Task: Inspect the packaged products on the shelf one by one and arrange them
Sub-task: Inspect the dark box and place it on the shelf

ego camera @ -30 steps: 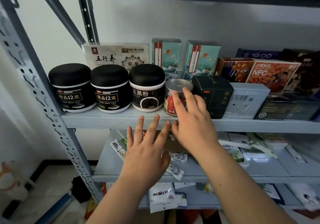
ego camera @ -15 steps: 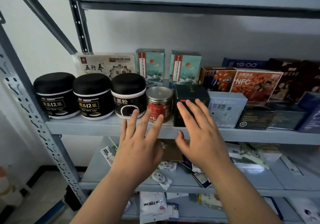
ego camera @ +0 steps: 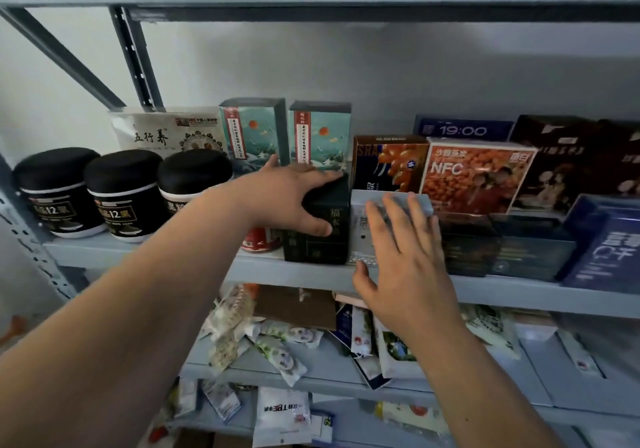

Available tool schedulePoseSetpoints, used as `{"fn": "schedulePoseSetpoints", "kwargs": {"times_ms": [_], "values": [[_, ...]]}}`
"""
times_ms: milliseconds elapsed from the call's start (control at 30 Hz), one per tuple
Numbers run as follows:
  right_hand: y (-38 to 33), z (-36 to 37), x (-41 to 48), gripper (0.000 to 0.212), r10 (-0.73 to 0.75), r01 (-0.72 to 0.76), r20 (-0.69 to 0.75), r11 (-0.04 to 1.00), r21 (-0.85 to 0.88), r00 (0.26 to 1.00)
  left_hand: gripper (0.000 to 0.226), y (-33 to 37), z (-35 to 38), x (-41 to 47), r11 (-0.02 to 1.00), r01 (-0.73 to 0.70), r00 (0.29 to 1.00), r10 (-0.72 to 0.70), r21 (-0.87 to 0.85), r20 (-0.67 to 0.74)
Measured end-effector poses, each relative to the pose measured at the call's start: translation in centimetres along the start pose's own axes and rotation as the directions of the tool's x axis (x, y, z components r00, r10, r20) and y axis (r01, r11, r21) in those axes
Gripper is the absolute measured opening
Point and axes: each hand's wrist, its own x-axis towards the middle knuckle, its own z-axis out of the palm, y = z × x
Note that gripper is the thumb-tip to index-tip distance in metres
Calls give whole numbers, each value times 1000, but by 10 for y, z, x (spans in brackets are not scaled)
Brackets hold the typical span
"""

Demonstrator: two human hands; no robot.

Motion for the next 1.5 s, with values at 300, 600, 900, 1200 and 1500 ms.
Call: {"fn": "schedulePoseSetpoints", "kwargs": {"times_ms": [300, 600, 900, 1200, 1500], "values": [[12, -2, 3, 77, -34, 34, 0, 988, 153, 999, 93, 19, -6, -15, 992, 55, 991, -67, -110, -112], [10, -1, 7, 78, -24, 16, 41, 983, 182, 999, 89, 22, -1, -40, 978, 27, 981, -65, -205, -184], [-7, -18, -4, 75, -68, 71, -23, 902, 427, 997, 85, 19, -15, -73, 946, -94, 960, 4, -312, -279], [-34, -25, -37, 80, -8, -257, 257, -80, 963, 966, 68, 32, -7, -111, 565, -191, 973, -3, -803, -233], [-52, -9, -57, 49, 187, -290, 385, -393, 872, 904, 67, 47, 74, -120, -4, -230, 944, -242, -973, -222]]}}
